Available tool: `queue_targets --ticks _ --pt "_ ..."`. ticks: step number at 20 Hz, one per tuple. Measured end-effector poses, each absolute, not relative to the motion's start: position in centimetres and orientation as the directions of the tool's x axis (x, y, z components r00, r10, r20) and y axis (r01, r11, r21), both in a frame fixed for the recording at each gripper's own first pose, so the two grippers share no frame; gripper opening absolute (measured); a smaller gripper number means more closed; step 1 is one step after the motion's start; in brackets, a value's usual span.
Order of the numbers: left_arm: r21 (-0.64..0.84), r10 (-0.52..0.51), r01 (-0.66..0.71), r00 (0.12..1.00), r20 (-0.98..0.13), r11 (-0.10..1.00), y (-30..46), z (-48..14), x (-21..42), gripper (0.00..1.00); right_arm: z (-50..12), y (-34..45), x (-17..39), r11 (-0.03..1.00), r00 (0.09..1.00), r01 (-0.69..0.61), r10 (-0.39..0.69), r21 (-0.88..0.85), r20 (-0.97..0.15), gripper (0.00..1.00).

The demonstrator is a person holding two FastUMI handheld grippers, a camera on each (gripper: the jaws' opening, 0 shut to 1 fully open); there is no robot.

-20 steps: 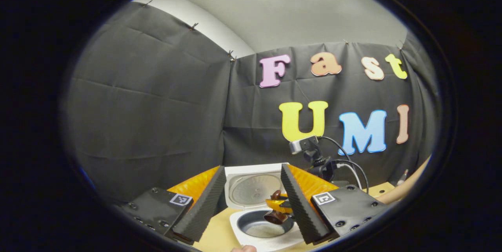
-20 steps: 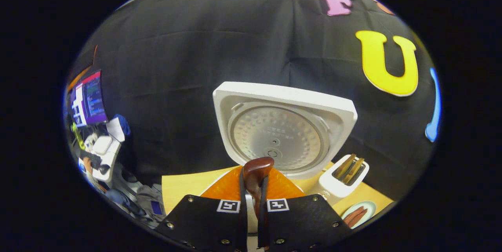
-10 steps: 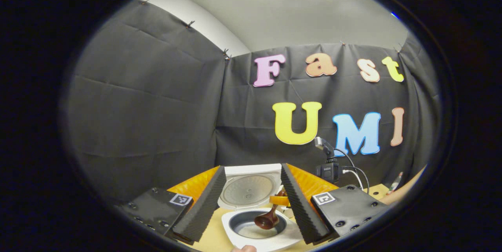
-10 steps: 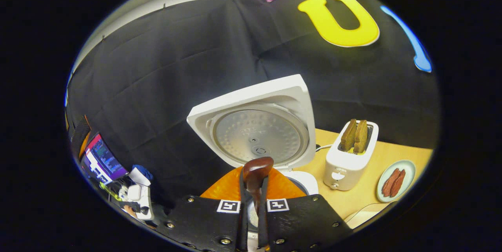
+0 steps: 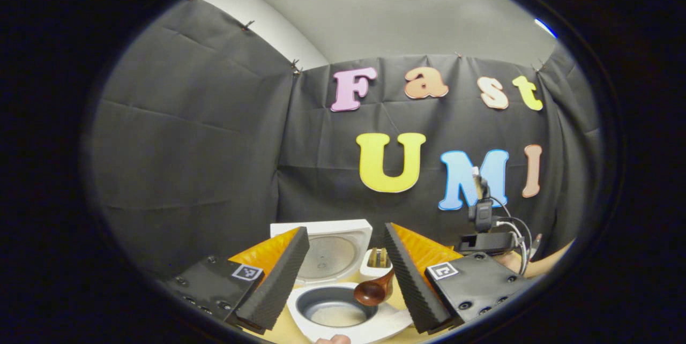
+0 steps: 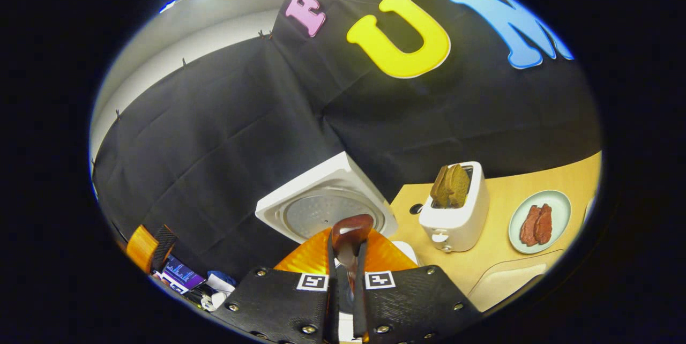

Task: Close the left gripper, press the button to open the rice cooker; take a wooden spoon from the chopstick holder with the right hand, scoop a spoonful of rice and pour it into the rice cooker, then put the wooden spoon back into the chopstick holder.

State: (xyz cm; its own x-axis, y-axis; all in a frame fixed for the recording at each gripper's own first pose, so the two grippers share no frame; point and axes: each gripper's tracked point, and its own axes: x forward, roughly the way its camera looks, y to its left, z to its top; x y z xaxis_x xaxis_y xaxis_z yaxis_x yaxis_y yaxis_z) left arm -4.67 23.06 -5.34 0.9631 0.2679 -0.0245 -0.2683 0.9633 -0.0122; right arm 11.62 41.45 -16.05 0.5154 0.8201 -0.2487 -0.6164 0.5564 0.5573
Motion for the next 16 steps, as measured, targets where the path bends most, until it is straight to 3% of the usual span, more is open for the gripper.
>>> queue_targets --ticks 16 --pt "-0.025 0.052 -0.053 0.998 -0.027 0.998 15.9 -6.1 2.0 0.97 -9.8 24.1 13.0 0.746 0.771 -0.474 0.608 0.467 -0.188 0.11"
